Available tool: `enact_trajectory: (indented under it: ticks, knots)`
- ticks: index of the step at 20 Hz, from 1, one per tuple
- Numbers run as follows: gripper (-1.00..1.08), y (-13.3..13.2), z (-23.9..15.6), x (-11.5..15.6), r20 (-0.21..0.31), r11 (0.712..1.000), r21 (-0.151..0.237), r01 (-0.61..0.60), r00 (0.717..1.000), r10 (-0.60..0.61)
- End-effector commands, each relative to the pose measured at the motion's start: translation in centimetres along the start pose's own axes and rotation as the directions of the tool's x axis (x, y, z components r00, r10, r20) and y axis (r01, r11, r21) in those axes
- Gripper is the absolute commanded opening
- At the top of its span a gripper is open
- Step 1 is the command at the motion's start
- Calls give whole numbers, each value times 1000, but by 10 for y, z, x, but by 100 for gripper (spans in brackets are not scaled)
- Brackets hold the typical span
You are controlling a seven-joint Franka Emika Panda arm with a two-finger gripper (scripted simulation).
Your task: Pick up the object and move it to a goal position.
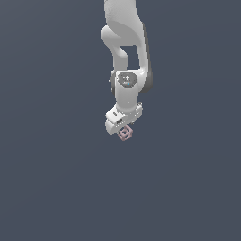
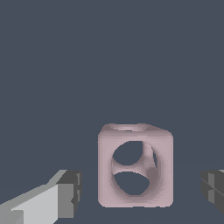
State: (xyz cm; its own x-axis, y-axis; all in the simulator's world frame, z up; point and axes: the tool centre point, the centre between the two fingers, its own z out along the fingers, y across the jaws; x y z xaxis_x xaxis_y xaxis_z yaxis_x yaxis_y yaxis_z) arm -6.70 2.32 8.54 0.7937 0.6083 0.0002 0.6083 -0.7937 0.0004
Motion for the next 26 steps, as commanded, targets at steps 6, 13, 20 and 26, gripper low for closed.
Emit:
enact_trajectory:
  ticks: [6, 13, 20, 26]
  knots:
    - [100, -1, 32, -1, 0, 1000, 1, 4, 1000, -4]
    - [100, -1, 46, -1, 0, 1000, 1, 5, 1000, -5]
    - [-100, -1, 46, -1, 0, 1000, 1, 5, 1000, -5]
    - [-100, 1, 45, -1, 0, 1000, -1, 4, 1000, -4]
